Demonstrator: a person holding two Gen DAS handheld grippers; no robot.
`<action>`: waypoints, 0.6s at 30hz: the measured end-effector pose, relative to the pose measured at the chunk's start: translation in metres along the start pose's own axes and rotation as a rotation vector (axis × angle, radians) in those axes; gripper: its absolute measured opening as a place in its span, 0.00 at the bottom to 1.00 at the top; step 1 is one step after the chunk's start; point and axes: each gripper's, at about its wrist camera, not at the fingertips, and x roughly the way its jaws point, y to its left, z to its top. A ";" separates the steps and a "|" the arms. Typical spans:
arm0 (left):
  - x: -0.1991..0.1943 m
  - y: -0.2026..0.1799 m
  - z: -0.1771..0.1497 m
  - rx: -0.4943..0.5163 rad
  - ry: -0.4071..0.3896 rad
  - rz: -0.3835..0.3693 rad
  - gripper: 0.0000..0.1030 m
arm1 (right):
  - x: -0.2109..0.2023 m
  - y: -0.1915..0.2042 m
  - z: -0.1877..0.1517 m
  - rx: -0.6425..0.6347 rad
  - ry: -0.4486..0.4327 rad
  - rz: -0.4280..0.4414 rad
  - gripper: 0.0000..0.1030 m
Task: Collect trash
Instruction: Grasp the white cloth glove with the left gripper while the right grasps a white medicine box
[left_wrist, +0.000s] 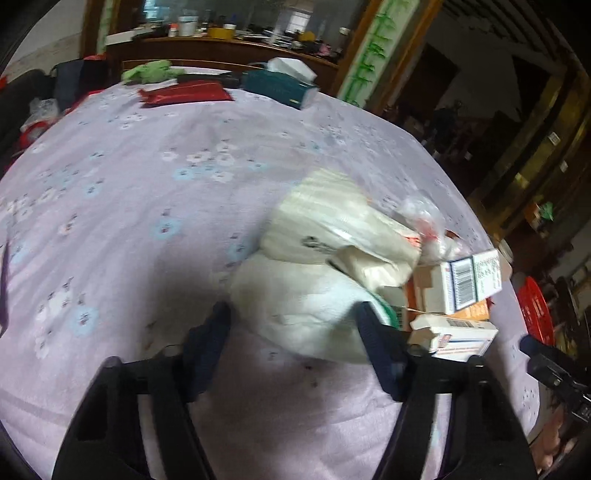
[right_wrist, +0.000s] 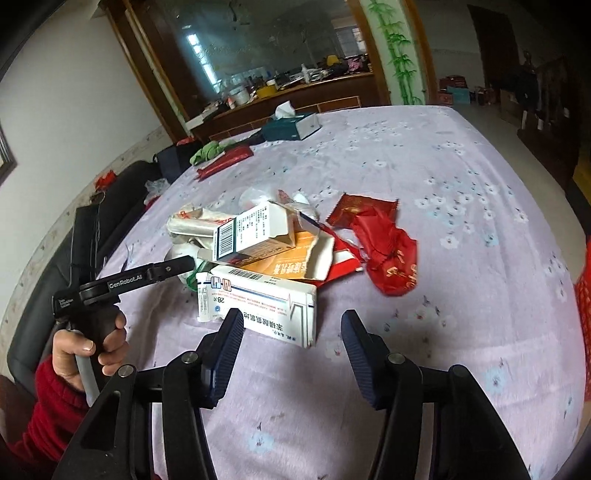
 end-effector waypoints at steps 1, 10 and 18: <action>0.002 -0.001 0.001 0.008 0.001 0.000 0.36 | 0.004 0.001 0.002 -0.008 0.005 -0.008 0.58; -0.024 -0.008 -0.016 0.041 -0.059 0.003 0.15 | 0.040 -0.010 0.017 0.014 0.051 -0.033 0.58; -0.070 -0.006 -0.044 0.090 -0.173 0.066 0.15 | 0.046 0.012 -0.006 -0.027 0.143 0.104 0.32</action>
